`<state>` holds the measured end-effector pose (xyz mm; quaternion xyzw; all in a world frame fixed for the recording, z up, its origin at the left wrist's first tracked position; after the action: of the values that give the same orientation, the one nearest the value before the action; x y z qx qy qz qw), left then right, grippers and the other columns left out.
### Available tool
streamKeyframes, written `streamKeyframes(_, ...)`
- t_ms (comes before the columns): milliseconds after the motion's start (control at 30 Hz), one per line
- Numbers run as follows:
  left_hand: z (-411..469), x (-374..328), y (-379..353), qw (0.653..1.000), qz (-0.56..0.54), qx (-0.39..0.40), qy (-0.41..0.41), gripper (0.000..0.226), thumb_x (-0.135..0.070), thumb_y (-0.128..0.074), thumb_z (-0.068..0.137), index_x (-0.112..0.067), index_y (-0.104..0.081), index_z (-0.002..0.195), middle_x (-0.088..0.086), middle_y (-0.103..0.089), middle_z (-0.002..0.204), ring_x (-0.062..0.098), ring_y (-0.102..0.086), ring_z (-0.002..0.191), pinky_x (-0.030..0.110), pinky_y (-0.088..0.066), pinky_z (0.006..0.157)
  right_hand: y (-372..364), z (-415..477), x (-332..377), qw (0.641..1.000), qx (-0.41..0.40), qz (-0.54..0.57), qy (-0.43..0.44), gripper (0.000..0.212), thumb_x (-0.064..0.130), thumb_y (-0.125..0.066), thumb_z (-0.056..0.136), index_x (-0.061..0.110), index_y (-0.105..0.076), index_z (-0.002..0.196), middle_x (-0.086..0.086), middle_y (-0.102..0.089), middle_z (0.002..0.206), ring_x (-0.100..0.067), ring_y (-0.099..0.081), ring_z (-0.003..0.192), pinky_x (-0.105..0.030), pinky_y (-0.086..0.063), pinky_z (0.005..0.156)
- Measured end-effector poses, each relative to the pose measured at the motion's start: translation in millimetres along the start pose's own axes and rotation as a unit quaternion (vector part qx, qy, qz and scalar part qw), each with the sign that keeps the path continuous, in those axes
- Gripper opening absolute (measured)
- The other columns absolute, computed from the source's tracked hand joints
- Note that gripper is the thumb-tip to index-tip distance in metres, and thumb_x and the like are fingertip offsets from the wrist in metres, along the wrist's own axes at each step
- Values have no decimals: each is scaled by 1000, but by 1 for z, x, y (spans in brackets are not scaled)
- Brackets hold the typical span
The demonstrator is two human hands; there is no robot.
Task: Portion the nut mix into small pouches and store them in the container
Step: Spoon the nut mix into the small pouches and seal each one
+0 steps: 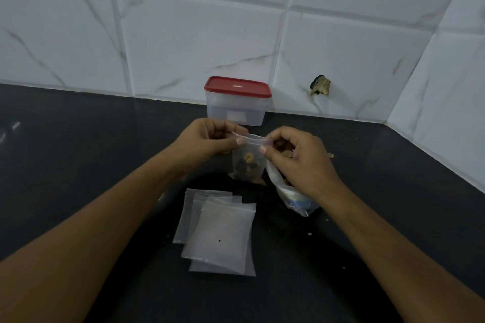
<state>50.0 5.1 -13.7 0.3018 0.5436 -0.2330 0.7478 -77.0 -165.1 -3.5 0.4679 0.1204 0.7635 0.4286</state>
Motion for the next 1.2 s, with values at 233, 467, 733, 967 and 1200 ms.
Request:
streamKeyframes(233,1,-1,2,999,-19,-17,-26,21,-9,-70,92,2,-70,110,10,-77,106,20,-74,100,27,-61,84,3,1,0,999,-14,34,-8,3,17,-74,94,20,-74,93,9,-71,83,-7,-68,81,-16,-53,71)
streamKeyframes(467,0,1,-1,999,-6,-16,-30,10,-12,-71,92,-4,-73,98,10,-77,100,23,-74,99,34,-60,90,1,1,-1,999,-16,43,-15,4,15,-74,93,18,-75,92,8,-72,82,-8,-68,79,-20,-55,73)
streamKeyframes(733,-1,2,-4,999,35,-3,-33,13,-12,-72,91,-2,-73,99,10,-77,98,25,-73,99,48,-57,98,0,1,-4,999,6,35,-23,3,18,-74,94,21,-75,94,9,-73,84,-6,-68,80,-19,-53,73)
streamKeyframes(967,-1,2,-6,999,27,-5,-39,12,-11,-72,91,0,-72,98,10,-77,97,25,-73,99,48,-57,98,0,1,-7,996,-4,76,-45,5,14,-76,92,19,-75,91,5,-74,82,-8,-69,77,-21,-57,72)
streamKeyframes(1200,1,5,-2,999,26,-30,-29,13,-10,-75,89,-1,-74,99,5,-78,98,19,-74,98,39,-59,92,2,2,-8,996,-2,69,-57,6,13,-76,92,18,-75,89,3,-74,81,-9,-70,76,-20,-57,70)
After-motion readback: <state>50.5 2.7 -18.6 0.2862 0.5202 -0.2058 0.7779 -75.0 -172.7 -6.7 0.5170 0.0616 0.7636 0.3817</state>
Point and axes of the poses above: each hand's wrist, its own z-axis towards the middle knuckle, its own y-axis out of the back of the hand, x = y × z, the point moved 3 cm from there along z, towards the middle knuckle
